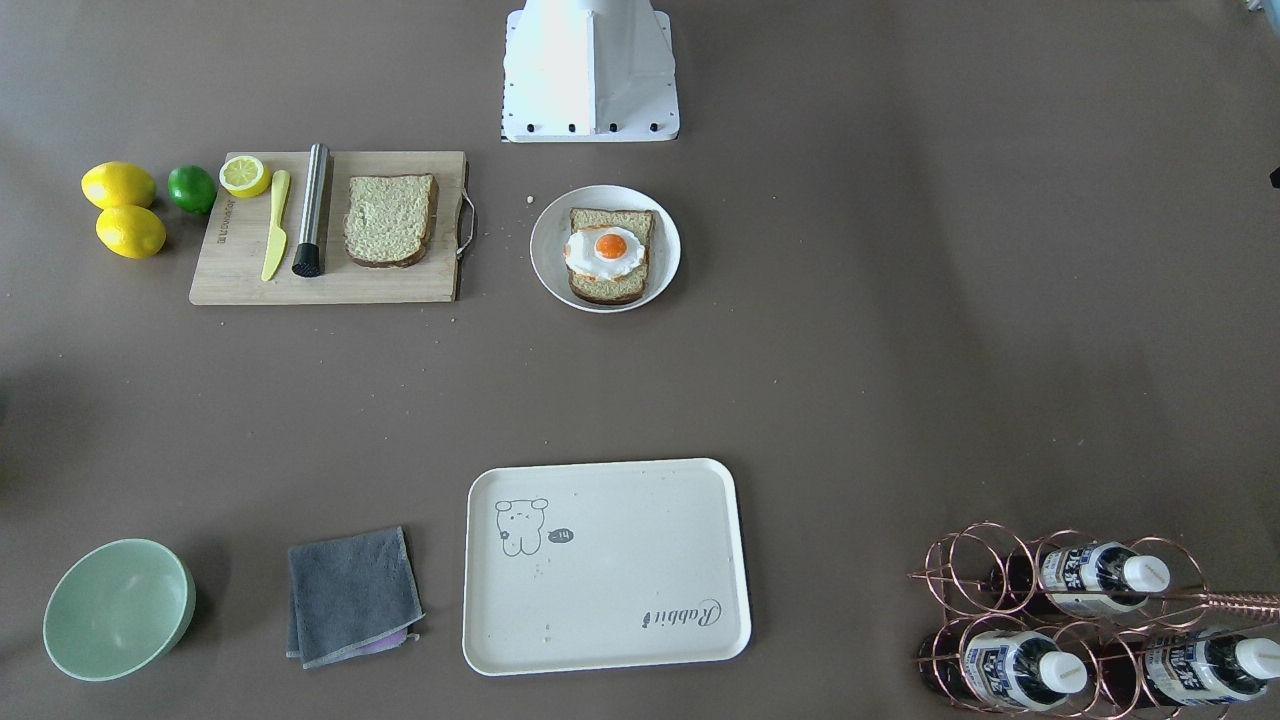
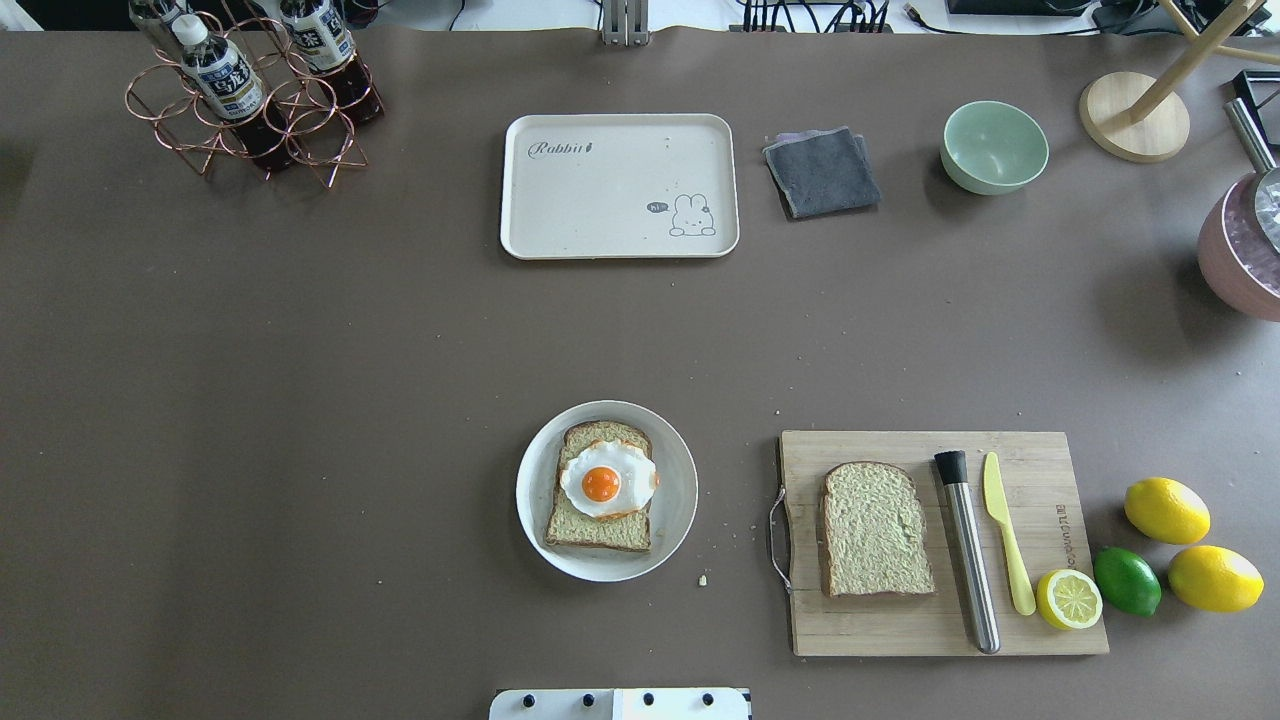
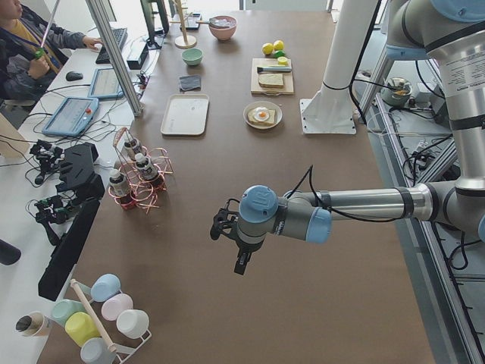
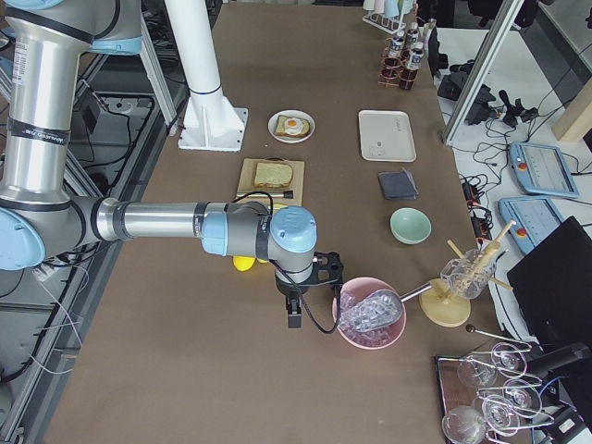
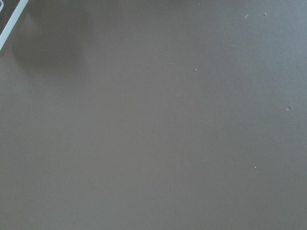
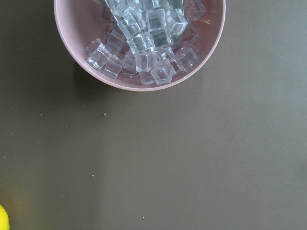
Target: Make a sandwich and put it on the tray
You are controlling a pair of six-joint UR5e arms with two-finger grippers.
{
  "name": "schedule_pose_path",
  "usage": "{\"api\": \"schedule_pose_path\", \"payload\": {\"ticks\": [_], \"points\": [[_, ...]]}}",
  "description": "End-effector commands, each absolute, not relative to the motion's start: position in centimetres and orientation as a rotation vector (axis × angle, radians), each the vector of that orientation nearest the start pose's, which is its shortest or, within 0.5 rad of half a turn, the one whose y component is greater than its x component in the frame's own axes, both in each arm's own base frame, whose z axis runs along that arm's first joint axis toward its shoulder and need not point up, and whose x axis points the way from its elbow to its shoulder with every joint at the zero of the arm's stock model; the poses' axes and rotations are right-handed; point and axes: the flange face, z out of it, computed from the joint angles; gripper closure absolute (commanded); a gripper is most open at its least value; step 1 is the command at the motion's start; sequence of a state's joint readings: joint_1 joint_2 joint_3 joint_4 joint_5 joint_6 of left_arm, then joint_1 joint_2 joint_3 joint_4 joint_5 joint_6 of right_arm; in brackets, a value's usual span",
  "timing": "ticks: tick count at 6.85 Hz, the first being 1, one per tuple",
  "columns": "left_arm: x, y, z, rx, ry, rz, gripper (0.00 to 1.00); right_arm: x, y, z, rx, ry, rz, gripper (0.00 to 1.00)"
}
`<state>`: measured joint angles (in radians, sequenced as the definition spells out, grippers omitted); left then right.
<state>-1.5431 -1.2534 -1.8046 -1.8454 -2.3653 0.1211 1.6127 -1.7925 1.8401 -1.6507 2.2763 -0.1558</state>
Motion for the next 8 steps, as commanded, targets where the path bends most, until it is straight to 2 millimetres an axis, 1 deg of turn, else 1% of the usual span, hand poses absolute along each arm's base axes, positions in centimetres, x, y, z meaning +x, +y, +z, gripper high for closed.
{"api": "schedule_pose_path", "payload": {"ticks": [1, 2, 3, 4, 5, 6, 8], "points": [[-5.2, -37.2, 64.8, 0.220, 0.786, 0.216, 0.03, 8.3, -39.3, 64.1, 0.032, -0.705, -0.108, 0.00], [-5.2, -37.2, 64.7, 0.225, 0.785, 0.223, 0.03, 8.3, -39.2, 64.1, 0.032, -0.705, -0.108, 0.00], [-5.1, -37.1, 65.1, 0.216, 0.792, 0.218, 0.03, 8.3, -39.1, 64.2, 0.028, -0.706, -0.105, 0.00], [-5.2, -37.4, 65.0, 0.212, 0.790, 0.212, 0.03, 8.2, -39.0, 64.4, 0.025, -0.708, -0.104, 0.00], [-5.1, -37.0, 65.0, 0.209, 0.794, 0.211, 0.03, 8.2, -39.1, 64.8, 0.021, -0.718, -0.102, 0.00], [-5.4, -36.7, 65.1, 0.205, 0.836, 0.194, 0.03, 8.1, -39.2, 64.9, 0.020, -0.722, -0.100, 0.00], [-6.3, -35.4, 65.3, 0.212, 0.846, 0.173, 0.02, 8.1, -39.0, 64.9, 0.018, -0.727, -0.099, 0.00]]}}
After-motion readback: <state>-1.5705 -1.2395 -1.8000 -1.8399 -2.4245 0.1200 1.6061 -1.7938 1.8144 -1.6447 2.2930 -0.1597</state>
